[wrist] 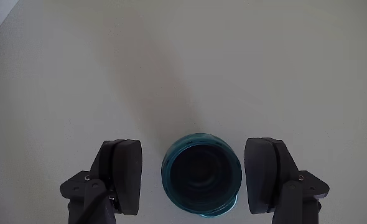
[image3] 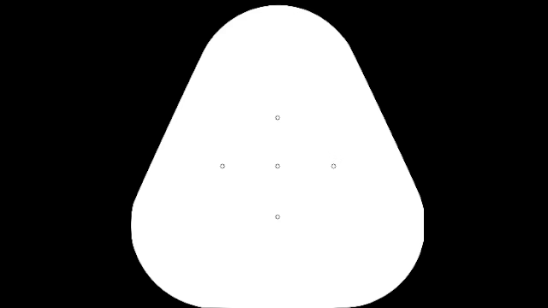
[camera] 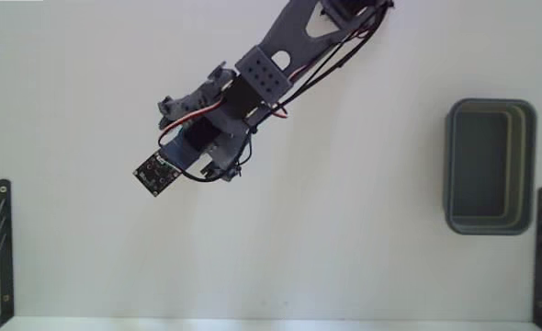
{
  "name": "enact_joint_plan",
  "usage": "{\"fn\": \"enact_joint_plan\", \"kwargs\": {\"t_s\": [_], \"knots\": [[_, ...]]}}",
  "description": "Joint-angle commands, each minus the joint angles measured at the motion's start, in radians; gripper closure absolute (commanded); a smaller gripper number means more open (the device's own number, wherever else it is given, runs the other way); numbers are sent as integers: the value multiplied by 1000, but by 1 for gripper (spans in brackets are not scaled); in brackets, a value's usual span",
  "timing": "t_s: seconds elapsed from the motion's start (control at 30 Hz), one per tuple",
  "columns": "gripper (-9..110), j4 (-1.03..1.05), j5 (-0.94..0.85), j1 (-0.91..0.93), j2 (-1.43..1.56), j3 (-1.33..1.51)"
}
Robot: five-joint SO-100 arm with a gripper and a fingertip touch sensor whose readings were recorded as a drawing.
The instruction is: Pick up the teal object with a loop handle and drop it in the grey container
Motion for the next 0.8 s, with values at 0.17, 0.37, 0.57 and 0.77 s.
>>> {"fn": "enact_joint_plan", "kwargs": {"t_s": [0.17,0.37,0.57,0.77], "knots": [[-9,-49,5,14,35,32],[-9,-69,5,14,33,50],[-9,-89,5,14,31,68],[-9,-109,5,14,28,85]]}}
